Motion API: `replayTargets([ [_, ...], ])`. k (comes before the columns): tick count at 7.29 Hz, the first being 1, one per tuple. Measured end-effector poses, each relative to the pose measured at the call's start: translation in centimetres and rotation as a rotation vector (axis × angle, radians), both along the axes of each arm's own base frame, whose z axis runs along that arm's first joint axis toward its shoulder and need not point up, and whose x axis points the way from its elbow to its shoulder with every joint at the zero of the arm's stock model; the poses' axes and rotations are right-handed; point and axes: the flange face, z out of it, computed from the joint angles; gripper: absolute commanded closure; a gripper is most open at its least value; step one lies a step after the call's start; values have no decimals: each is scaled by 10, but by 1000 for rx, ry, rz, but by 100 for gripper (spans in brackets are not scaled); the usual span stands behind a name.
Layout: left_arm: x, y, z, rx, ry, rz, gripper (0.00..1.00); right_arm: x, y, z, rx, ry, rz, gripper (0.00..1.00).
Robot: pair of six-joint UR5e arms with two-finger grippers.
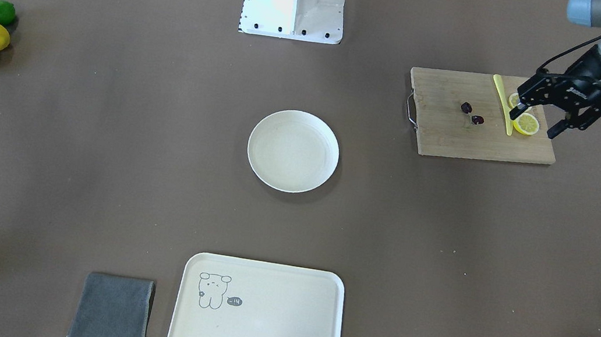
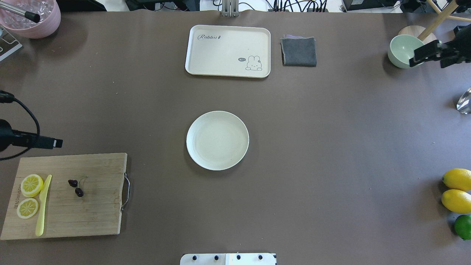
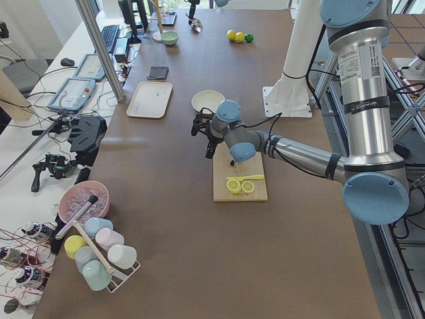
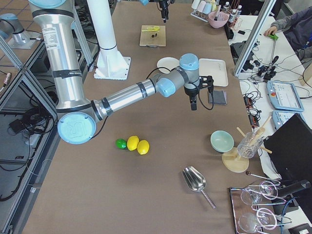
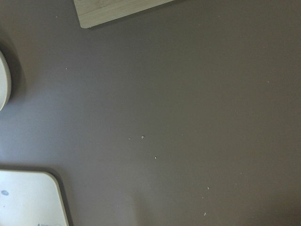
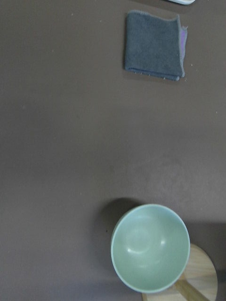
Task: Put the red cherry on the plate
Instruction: 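Lower the left gripper over the dark red cherries on the cutting board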
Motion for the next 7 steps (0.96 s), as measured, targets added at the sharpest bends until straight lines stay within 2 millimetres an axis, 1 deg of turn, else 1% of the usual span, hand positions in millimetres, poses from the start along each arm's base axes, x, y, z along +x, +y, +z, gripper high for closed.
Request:
replayTargets([
  [1,16,12,12,8,-43,5,13,24,7,19,12,14,-14,0],
  [2,28,20,23,9,-75,12,15,35,11,28,17,21,-18,0],
  [3,41,28,28,4,-90,19,15,40,13,32,19,24,-19,0],
  [5,82,55,29,6,-109,28,16,42,14,35,18,26,-20,0],
  [6,99,69,28,4,-111,36,18,42,14,35,18,27,-20,0],
  [7,109,80,28,-5,-112,43,19,42,14,35,18,27,-19,0],
])
